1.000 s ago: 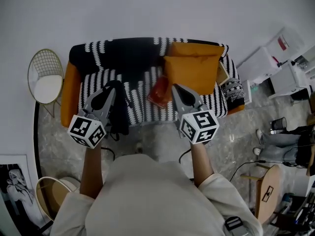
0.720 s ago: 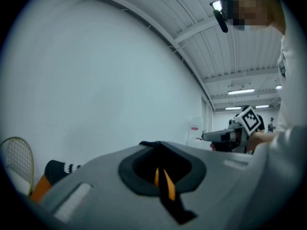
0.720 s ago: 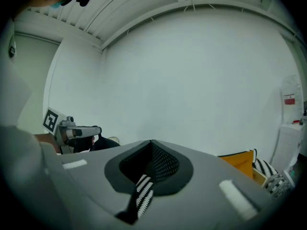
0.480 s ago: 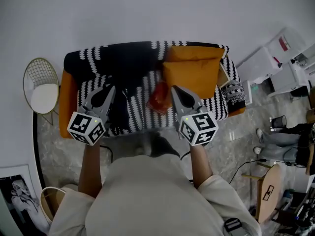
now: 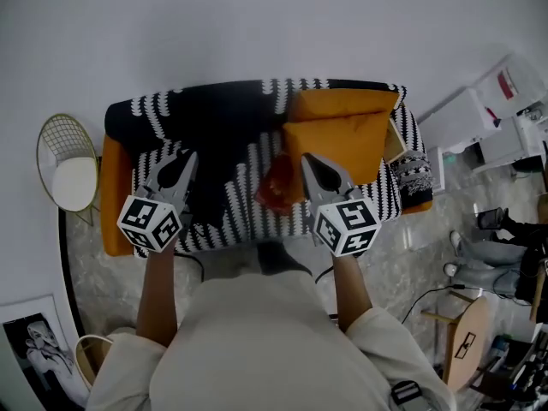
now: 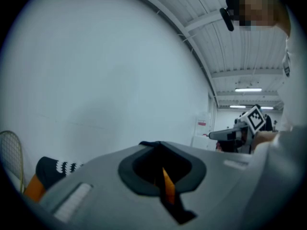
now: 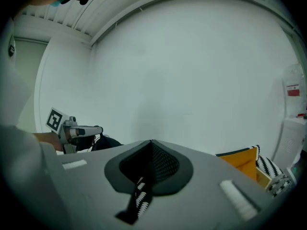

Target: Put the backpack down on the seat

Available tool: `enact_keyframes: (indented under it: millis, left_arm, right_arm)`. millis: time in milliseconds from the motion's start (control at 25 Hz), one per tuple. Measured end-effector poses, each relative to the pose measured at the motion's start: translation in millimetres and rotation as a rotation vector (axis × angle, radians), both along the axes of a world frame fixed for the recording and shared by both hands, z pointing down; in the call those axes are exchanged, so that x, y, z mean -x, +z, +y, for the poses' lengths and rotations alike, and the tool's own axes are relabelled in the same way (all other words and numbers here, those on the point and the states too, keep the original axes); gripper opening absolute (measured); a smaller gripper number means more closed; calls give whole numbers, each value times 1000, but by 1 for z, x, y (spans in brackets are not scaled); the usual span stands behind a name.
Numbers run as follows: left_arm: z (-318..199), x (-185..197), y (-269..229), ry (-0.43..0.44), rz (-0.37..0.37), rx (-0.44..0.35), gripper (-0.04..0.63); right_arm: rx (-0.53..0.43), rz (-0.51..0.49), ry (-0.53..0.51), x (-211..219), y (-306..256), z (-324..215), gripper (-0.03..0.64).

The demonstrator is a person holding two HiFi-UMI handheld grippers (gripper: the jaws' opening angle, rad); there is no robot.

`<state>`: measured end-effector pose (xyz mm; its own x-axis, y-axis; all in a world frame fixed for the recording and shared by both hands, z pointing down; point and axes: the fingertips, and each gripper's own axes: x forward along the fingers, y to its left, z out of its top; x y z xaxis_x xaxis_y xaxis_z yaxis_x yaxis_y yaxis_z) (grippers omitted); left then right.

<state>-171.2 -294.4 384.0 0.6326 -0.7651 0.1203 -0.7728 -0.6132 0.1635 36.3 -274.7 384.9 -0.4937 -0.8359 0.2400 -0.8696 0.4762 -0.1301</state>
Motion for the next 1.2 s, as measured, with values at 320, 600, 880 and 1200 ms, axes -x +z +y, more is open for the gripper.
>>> enact_keyframes:
  millis: [320,600,880,1200]
  left_arm:
    - [-74,-25,42,20,17,89,2]
    - [-135,-54,84,60,4,162,2]
    - [-190,-95,120,106,-18,238,2]
    - [-247,-137,151,179,-19,299,2]
  right_arm:
    - [71,19,-10,-14,32,-60,6]
    - [103,24,22,-34,53,-101,6]
    - [154,2,77,-70,81,-139,6]
    - [206,-14,123,-88,108,-177,6]
